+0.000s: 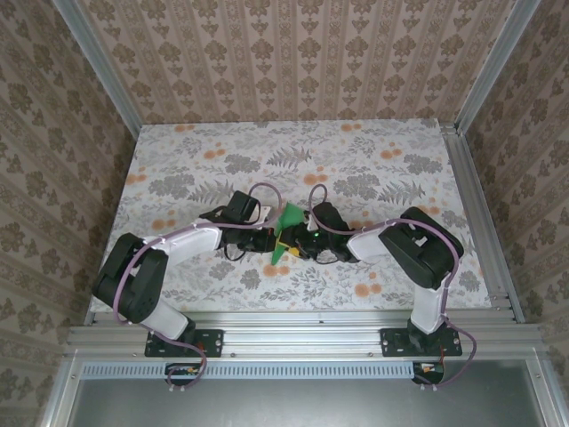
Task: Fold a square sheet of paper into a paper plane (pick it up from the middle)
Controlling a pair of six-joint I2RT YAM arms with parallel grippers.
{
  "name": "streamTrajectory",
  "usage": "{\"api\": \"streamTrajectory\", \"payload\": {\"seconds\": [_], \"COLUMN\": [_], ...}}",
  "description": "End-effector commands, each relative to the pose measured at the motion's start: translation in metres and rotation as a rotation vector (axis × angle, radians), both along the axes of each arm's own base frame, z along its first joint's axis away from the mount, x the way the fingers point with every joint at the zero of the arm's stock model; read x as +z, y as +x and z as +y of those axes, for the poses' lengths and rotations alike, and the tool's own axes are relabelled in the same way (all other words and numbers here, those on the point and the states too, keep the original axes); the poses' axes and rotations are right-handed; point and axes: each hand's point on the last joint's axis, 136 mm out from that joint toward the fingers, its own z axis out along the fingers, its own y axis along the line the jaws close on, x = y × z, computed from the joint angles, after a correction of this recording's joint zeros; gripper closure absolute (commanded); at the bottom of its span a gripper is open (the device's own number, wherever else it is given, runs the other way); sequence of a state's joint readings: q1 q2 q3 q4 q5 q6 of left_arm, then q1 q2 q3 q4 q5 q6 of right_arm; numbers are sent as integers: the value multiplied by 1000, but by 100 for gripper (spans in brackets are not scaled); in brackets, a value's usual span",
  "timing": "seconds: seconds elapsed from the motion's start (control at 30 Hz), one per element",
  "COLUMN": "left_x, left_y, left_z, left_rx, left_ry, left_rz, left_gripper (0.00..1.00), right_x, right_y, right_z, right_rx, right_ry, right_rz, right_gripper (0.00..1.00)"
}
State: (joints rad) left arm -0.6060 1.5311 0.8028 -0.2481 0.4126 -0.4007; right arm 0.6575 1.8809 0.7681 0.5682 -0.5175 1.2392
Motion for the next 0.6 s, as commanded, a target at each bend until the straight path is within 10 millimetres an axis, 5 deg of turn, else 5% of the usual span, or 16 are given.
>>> {"api": "streamTrajectory", "payload": {"seconds": [0.0,0.57], "left_x": [7,4], "left_y": [-1,1], "left_z": [-1,7], "left_rx": [11,70], "left_ry": [-38,-72], "left_rz": [2,23], "left_gripper": [100,99], "right_x": [5,-8], "right_y": [2,4], "right_z": [9,17], "right_rx": [7,11], "right_ry": [44,44], "right_rz": [3,23], "right_gripper": [59,78]}}
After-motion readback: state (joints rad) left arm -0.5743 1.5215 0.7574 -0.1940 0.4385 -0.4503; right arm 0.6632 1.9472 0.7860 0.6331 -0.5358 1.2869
